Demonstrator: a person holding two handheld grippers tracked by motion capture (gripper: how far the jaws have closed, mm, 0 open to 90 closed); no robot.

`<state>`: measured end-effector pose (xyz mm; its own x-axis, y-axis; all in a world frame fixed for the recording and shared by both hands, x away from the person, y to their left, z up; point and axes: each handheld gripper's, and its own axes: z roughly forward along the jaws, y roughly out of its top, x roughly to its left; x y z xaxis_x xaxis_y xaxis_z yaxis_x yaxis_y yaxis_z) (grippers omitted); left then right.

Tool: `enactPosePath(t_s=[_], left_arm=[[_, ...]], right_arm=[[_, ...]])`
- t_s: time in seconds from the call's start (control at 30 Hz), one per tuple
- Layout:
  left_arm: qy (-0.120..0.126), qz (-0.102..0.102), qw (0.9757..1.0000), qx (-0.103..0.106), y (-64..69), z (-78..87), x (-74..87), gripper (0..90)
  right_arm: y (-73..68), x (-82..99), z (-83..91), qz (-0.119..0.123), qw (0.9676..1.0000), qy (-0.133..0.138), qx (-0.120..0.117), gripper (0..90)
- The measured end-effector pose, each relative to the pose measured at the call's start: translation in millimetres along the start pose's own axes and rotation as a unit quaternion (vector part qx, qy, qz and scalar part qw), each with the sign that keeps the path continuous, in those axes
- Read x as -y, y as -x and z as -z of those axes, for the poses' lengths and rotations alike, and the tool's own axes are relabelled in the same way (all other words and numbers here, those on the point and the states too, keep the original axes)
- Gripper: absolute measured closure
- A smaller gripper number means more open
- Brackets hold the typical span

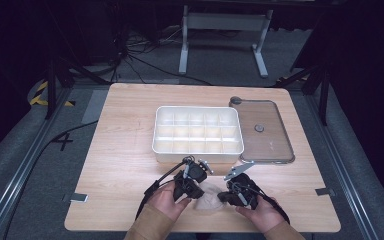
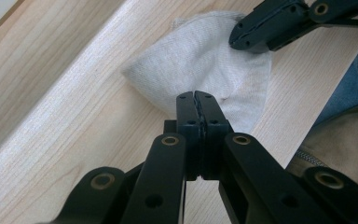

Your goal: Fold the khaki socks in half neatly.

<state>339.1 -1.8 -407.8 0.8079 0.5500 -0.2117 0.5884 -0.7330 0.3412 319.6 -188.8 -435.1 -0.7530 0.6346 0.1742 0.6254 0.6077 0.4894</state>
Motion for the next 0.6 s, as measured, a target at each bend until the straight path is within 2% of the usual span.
enactPosePath(t_s=[0.33,0.4,0.47,0.6], left_arm=[[-0.007,0.008,0.9999,0.0,-2.5,-1.4,1.9,89.3],[-0.003,0.007,1.0,0.003,-3.4,0.1,2.5,89.1],[0.005,0.012,0.9998,0.015,-5.3,2.7,3.9,85.2],[0.014,0.02,0.9996,0.017,-9.5,9.3,7.6,82.5]], right_arm=[[0.3,0.3,-0.1,0.001,1.0,0.001,0.001,89.2],[-0.5,-0.5,1.2,0.001,1.0,-0.001,0.001,89.2],[-1.3,-1.3,3.1,0.004,1.0,0.002,0.001,89.1],[-3.6,-3.8,8.4,0.006,0.9999,0.01,-0.001,89.2]])
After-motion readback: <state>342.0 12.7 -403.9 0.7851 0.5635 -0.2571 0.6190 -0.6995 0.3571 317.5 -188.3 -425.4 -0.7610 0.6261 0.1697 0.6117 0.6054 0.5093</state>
